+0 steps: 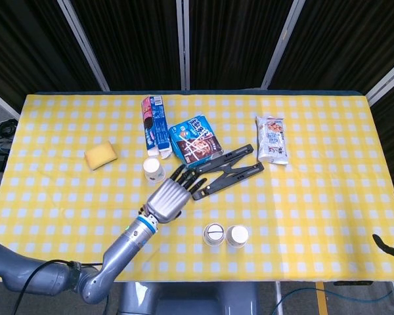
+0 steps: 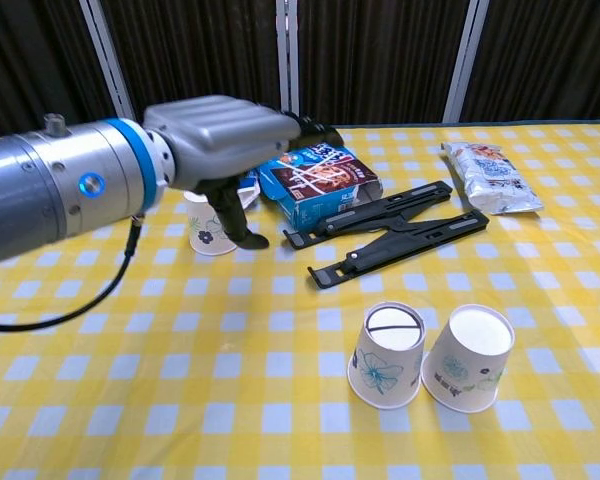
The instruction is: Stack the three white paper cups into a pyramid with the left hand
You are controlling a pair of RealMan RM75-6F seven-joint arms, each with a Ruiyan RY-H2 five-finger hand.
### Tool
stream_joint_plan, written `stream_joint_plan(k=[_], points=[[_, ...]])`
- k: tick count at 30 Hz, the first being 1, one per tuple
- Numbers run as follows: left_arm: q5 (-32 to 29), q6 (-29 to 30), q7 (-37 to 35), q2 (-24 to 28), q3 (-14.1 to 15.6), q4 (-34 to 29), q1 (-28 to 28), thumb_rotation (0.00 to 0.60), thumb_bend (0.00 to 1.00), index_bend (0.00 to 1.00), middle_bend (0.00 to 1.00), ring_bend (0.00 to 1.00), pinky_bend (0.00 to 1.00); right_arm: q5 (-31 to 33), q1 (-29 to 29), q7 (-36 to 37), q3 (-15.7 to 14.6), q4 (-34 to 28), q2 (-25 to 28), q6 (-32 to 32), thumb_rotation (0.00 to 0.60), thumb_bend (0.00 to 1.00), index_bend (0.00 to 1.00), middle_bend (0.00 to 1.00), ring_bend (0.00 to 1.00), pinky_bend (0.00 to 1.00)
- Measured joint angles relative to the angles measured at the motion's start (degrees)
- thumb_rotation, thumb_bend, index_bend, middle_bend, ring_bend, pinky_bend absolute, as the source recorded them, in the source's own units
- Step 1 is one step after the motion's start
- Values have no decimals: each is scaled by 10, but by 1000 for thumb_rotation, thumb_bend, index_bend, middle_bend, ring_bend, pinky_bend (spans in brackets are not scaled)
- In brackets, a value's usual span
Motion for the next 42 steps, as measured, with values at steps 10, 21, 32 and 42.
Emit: stream_joint_plan(k=[10, 21, 32, 42], points=[[-50, -21, -28, 47, -28, 68, -4, 600, 255, 0, 0, 0, 0, 16, 4, -11, 5, 7, -6, -13, 600, 89, 0, 0, 0, 0], [-143, -92, -29, 36, -33, 181, -37, 600, 275, 145, 0, 0, 0, 26, 6, -8, 10, 13, -8, -16, 600, 89, 0, 0, 0, 0], [-188, -113, -23, 23, -17, 210, -59, 600, 277, 258, 0, 0, 0, 23, 4, -6, 12, 12, -7, -10, 600, 89, 0, 0, 0, 0], [-219, -110, -11, 32, -1, 204, -70, 600, 277, 227, 0, 0, 0, 16, 2, -4, 11, 7, -4, -5, 600, 89, 0, 0, 0, 0]])
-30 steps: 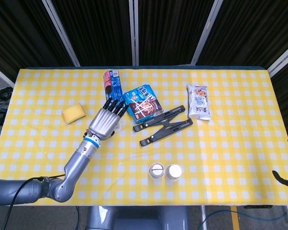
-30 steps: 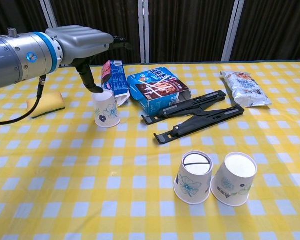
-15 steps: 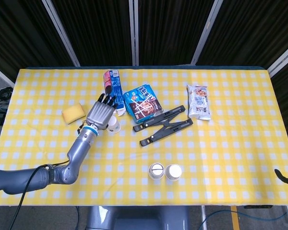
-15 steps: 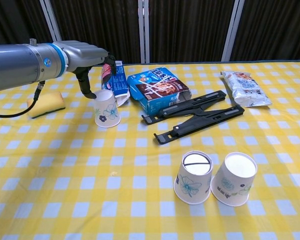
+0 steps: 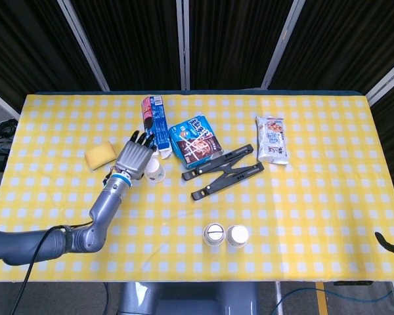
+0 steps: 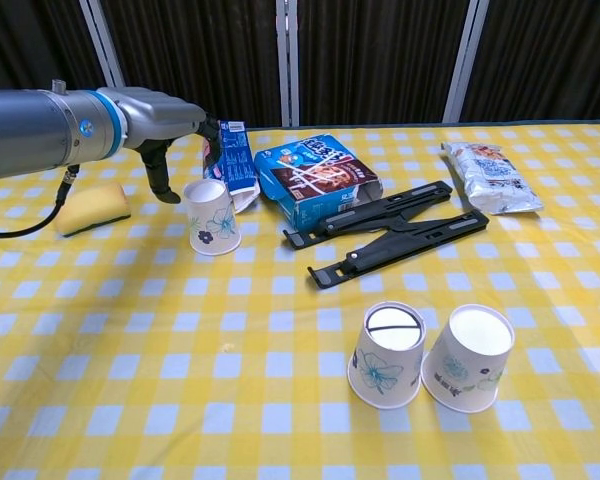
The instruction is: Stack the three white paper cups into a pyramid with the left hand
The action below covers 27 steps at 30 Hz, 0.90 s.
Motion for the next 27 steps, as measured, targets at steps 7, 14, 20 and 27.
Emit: stream_joint_plan(k=[7, 14, 20, 27], points=[[-17, -13, 2, -21, 7, 30, -13, 600, 280, 233, 0, 0, 0, 1, 0, 3, 1, 1, 1, -1, 600, 89, 0, 0, 0, 0], [-21, -22, -2, -33, 16, 43, -22, 600, 429, 363, 0, 0, 0, 1, -1, 1, 2, 2, 0, 1, 600, 89, 0, 0, 0, 0], [-6, -12, -17, -23, 17, 28, -17, 600, 432, 402, 0, 0, 0, -3, -2, -2, 0, -1, -1, 4, 600, 90, 0, 0, 0, 0], [37, 13, -47, 7, 8, -28, -5, 600, 429, 395, 0, 0, 0, -10, -4, -3, -1, -7, 1, 12, 600, 89, 0, 0, 0, 0]])
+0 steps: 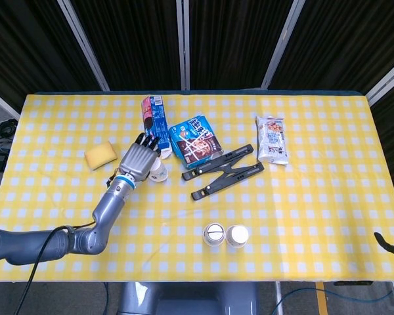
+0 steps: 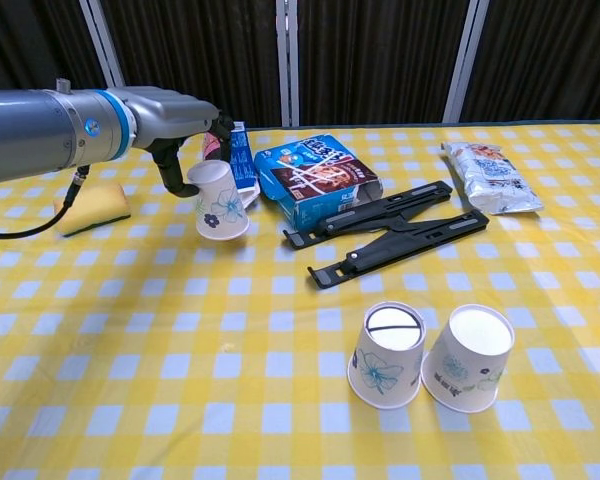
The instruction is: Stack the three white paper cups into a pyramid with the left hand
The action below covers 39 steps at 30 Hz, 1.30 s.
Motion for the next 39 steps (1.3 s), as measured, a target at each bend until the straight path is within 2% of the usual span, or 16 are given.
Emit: stream_joint_plan(k=[5, 9, 17, 28, 39], points=[[67, 23, -23, 23, 1, -76, 15, 600, 426, 394, 0, 0, 0, -9, -3, 4, -2, -6, 3, 9, 600, 89, 0, 0, 0, 0], [146, 46, -41, 33, 9, -144, 29, 600, 420, 395, 0, 0, 0, -13, -5, 7, -3, -9, 6, 13, 600, 89, 0, 0, 0, 0], [254, 85, -71, 2, 8, -206, 45, 600, 417, 404, 0, 0, 0, -23, -9, 16, -4, -15, 12, 24, 600, 89, 0, 0, 0, 0], [232, 82, -21, -71, -16, -221, 14, 600, 416, 406, 0, 0, 0, -23, -15, 38, -1, -14, 19, 34, 600, 89, 0, 0, 0, 0], [187, 52, 12, -81, -30, -222, -20, 600, 413, 380, 0, 0, 0, -21, -18, 51, 2, -12, 23, 37, 600, 89, 0, 0, 0, 0]])
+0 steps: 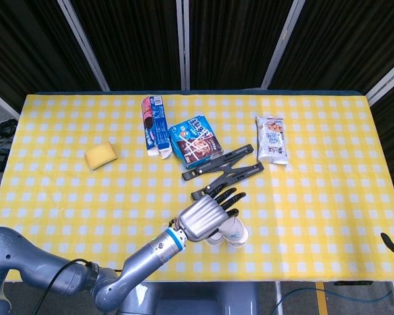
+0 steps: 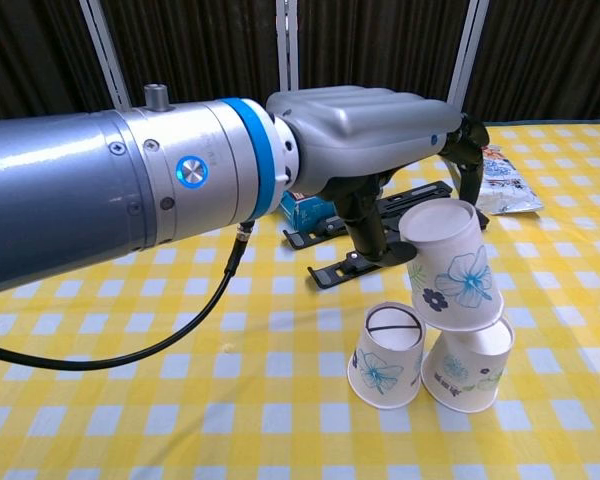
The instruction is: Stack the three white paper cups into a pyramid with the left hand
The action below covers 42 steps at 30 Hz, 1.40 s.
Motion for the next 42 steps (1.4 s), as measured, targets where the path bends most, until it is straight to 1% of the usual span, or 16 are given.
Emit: stream_joint_plan(k=[9, 17, 19, 23, 24, 26, 31, 34, 38, 42], points=[[-73, -4, 36, 2, -7, -5, -30, 600, 411, 353, 0, 0, 0, 0, -1, 1, 1, 0, 0, 2, 600, 89, 0, 0, 0, 0], [-118, 4, 61, 0, -8, -10, -58, 600, 408, 324, 0, 0, 0, -2, -1, 3, 1, 1, 0, 2, 600, 89, 0, 0, 0, 0], [-121, 5, 59, -4, -9, -9, -63, 600, 400, 293, 0, 0, 0, -2, -1, 3, 1, 1, 0, 3, 600, 89, 0, 0, 0, 0], [-125, 7, 58, -4, -7, -10, -69, 600, 333, 94, 0, 0, 0, -1, -2, 4, 1, 1, 0, 4, 600, 89, 0, 0, 0, 0], [-124, 8, 57, -4, -7, -11, -70, 600, 308, 51, 0, 0, 0, -1, -2, 5, 1, 1, 0, 4, 600, 89, 0, 0, 0, 0], [-120, 11, 51, -4, -8, -14, -69, 600, 291, 20, 0, 0, 0, -2, -2, 5, 1, 1, 0, 4, 600, 89, 0, 0, 0, 0], [-97, 25, 26, 4, -10, -26, -59, 600, 287, 5, 0, 0, 0, -7, -2, 1, -1, -1, 0, 5, 600, 89, 0, 0, 0, 0], [-74, 39, 14, 15, -5, -39, -46, 600, 287, 4, 0, 0, 0, -7, -2, -1, -1, -1, -1, 4, 600, 89, 0, 0, 0, 0], [-29, 74, -2, 33, 12, -58, -17, 600, 287, 3, 0, 0, 0, -5, 0, -5, -2, 0, -2, 0, 600, 89, 0, 0, 0, 0], [23, 121, -15, 56, 43, -74, 24, 600, 286, 0, 0, 0, 0, -4, 1, -9, -2, 1, -4, -2, 600, 89, 0, 0, 0, 0]])
